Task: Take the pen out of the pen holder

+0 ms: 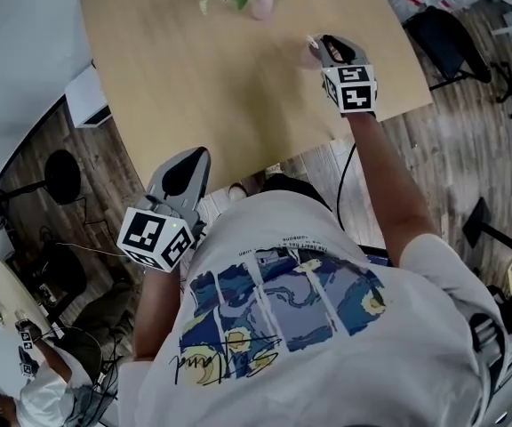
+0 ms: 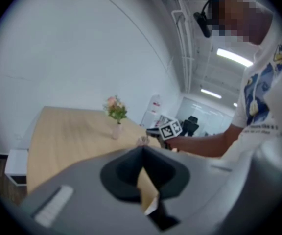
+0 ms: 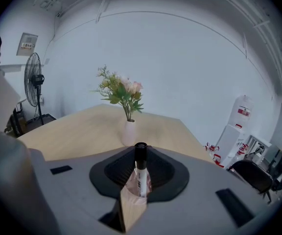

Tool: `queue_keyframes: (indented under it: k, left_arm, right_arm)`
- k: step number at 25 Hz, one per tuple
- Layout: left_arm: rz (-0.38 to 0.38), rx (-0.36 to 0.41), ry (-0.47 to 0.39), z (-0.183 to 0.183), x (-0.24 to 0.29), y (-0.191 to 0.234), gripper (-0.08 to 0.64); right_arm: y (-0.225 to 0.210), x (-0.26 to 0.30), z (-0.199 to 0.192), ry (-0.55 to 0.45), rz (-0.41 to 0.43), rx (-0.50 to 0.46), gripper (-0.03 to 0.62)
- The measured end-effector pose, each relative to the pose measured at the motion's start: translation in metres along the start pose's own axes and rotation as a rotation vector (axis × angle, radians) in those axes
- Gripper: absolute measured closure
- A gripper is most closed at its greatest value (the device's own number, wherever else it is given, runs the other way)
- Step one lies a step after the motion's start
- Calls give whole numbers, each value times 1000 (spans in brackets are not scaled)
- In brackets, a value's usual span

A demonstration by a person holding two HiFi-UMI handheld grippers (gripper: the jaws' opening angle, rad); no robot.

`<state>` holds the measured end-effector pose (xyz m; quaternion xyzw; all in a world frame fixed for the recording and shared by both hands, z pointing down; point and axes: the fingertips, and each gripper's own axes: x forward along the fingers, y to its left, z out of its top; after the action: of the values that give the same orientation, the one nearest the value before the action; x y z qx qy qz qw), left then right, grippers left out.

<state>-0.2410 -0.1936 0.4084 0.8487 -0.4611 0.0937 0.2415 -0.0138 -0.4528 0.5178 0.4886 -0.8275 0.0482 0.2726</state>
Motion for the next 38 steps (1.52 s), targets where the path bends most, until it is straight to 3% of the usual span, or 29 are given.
queue_keyframes:
  k: [16,26,38]
  left_arm:
    - [-69,32,-4,-7,-11,-14,552]
    - [-112,56,-12,-13,-25,-25,552]
    - [-176,64,-12,-34,-48,-47,552]
  right_arm:
    - [-16,-66,52,-170,-33,62,529]
    - [8,-129,76,-239,-12,64,529]
    - [63,-211,65,-255,17,75,529]
